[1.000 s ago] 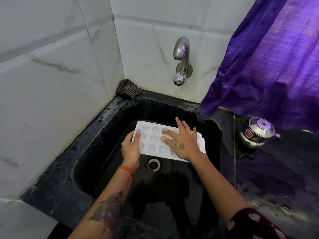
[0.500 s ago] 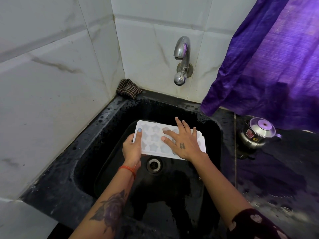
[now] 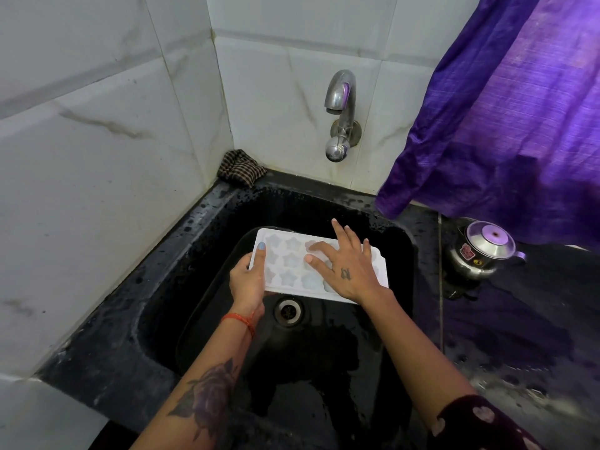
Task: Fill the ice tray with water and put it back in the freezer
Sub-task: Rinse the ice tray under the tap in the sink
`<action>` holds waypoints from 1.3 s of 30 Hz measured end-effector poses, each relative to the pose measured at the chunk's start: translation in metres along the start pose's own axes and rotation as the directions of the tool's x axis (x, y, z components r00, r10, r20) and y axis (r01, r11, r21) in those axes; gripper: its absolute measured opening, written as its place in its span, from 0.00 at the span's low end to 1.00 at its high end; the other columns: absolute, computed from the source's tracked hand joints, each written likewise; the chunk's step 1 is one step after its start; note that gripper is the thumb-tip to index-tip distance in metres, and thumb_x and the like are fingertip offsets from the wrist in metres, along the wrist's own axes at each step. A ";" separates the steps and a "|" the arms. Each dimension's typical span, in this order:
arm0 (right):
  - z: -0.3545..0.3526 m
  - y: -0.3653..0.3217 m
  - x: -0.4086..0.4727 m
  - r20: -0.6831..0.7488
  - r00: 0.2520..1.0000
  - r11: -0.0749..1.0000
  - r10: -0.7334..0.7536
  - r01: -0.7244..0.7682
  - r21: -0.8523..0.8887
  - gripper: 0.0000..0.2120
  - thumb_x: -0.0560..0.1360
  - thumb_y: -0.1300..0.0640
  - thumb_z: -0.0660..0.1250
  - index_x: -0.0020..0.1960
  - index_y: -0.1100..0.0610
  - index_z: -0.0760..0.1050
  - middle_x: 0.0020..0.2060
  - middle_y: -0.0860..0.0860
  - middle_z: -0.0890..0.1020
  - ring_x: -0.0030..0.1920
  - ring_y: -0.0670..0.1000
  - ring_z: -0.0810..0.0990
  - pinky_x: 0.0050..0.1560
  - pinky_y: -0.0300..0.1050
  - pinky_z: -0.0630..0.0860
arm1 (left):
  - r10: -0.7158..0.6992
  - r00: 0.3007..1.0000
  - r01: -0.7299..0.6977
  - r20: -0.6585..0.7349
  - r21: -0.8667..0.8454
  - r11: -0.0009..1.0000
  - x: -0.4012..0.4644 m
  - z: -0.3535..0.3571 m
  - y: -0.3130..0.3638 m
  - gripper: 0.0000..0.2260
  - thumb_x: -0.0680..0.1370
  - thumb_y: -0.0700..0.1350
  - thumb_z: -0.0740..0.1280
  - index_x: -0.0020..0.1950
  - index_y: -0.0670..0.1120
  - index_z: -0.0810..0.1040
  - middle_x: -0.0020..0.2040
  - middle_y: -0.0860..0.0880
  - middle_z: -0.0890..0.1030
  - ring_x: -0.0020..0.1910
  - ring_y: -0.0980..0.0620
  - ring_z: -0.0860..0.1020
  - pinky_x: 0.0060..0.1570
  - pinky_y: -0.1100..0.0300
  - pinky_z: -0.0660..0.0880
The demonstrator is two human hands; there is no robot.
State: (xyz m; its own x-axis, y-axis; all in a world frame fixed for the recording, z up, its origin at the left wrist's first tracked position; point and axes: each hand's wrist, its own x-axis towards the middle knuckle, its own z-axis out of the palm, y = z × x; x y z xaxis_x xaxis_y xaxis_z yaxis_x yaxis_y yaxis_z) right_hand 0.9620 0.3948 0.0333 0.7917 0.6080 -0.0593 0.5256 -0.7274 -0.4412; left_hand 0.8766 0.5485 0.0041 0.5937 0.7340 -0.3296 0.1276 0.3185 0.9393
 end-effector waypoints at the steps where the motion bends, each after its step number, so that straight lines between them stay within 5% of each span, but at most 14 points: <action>1: 0.000 -0.001 0.000 -0.012 1.000 1.000 0.005 -0.006 -0.012 0.22 0.78 0.36 0.53 0.67 0.42 0.70 0.78 0.51 0.46 0.78 0.55 0.43 0.74 0.63 0.39 | -0.001 1.000 0.001 -0.001 -0.001 1.000 0.000 0.000 0.000 0.10 0.76 0.55 0.67 0.42 0.50 0.79 0.45 0.47 0.83 0.48 0.45 0.82 0.51 0.47 0.80; 23: 0.004 -0.027 0.011 0.008 0.999 0.982 -0.033 0.034 -0.186 0.23 0.77 0.34 0.49 0.67 0.39 0.70 0.78 0.52 0.45 0.77 0.58 0.42 0.72 0.68 0.37 | 0.016 1.000 -0.016 0.023 0.004 1.000 -0.008 0.005 0.004 0.10 0.77 0.53 0.66 0.47 0.48 0.80 0.45 0.46 0.83 0.44 0.47 0.82 0.43 0.53 0.80; 39: 0.004 -0.035 0.010 0.017 0.996 0.993 -0.089 0.090 -0.070 0.23 0.78 0.36 0.51 0.71 0.41 0.65 0.78 0.52 0.44 0.77 0.57 0.43 0.73 0.65 0.40 | 0.040 0.998 -0.039 0.044 -0.012 0.999 -0.014 0.008 0.010 0.11 0.78 0.52 0.64 0.46 0.46 0.80 0.40 0.50 0.81 0.38 0.54 0.80 0.36 0.61 0.75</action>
State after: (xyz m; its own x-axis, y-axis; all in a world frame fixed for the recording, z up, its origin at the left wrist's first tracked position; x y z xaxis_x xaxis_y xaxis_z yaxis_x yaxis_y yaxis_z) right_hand 0.9503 0.4275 0.0447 0.7363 0.6758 -0.0354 0.6153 -0.6903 -0.3806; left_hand 0.8755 0.5370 0.0192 0.6324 0.7194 -0.2874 0.0943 0.2967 0.9503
